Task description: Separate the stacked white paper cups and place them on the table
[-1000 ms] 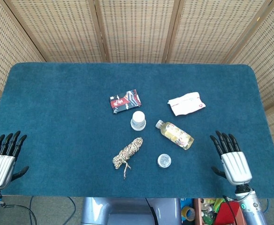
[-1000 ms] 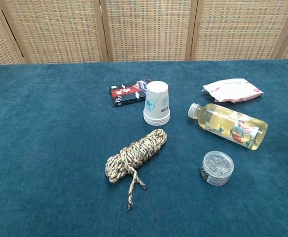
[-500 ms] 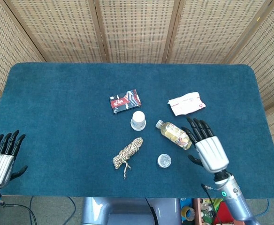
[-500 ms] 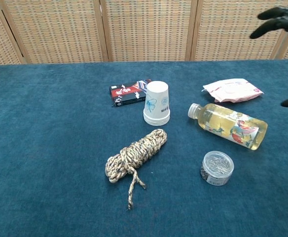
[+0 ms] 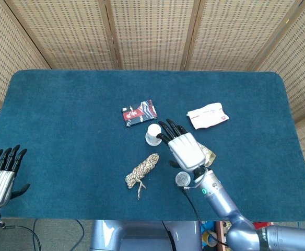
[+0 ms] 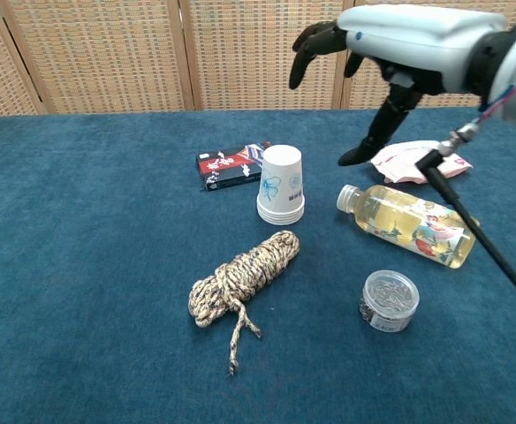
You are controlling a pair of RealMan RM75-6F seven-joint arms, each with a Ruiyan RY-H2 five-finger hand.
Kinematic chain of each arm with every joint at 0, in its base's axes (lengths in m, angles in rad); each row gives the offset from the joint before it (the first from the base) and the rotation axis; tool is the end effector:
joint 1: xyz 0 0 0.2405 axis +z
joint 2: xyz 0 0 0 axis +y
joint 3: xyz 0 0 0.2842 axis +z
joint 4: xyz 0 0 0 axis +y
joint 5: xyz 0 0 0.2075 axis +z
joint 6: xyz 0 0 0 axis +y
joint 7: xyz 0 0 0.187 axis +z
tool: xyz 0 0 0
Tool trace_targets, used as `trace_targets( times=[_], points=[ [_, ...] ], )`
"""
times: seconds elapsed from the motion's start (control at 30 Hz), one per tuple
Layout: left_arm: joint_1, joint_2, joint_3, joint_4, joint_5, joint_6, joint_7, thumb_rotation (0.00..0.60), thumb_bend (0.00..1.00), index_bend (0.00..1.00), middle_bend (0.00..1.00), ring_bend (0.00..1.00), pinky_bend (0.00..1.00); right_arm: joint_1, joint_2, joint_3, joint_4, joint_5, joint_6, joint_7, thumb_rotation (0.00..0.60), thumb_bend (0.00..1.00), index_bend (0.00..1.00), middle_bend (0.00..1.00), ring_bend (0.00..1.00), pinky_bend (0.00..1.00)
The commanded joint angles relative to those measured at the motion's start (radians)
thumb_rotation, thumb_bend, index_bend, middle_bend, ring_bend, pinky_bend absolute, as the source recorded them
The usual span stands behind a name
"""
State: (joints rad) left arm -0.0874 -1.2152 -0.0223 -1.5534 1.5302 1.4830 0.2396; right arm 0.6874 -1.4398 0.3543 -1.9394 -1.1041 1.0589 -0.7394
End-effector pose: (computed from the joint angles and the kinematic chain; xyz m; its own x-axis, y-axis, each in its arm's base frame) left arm -0.3356 0.2212 0.1376 0.5751 0.0231 0.8178 0.8177 -0.0473 -0.5737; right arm -0.0576 -0.3610 0.0385 0.4354 -0.0620 0.8981 -0.7960 -0.4925 0.3519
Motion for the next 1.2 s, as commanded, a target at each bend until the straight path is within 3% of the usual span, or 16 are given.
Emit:
trace_targets(
  times=[0.03,0.4,1.2],
  points=[
    [-0.004,-0.004,-0.003,0.011,-0.011,-0.012,-0.011,0.6,0.19,0.0,0.0,0.0,0.0,0.085,-0.066,0.038,0.057,0.11,-0.032,-0.069,0.6,0.14,0.32,0.16,0.02,0.28],
    [-0.022,-0.02,-0.014,0.04,-0.054,-0.051,-0.014,0.6,0.19,0.0,0.0,0.0,0.0,0.299,-0.167,0.06,0.28,0.356,-0.093,-0.138,0.6,0.19,0.32,0.15,0.02,0.29],
    [-0.03,-0.033,-0.013,0.05,-0.074,-0.059,0.025,0.6,0.19,0.0,0.0,0.0,0.0,0.474,-0.187,-0.006,0.512,0.588,-0.172,-0.115,0.6,0.2,0.32,0.15,0.02,0.28]
  ],
)
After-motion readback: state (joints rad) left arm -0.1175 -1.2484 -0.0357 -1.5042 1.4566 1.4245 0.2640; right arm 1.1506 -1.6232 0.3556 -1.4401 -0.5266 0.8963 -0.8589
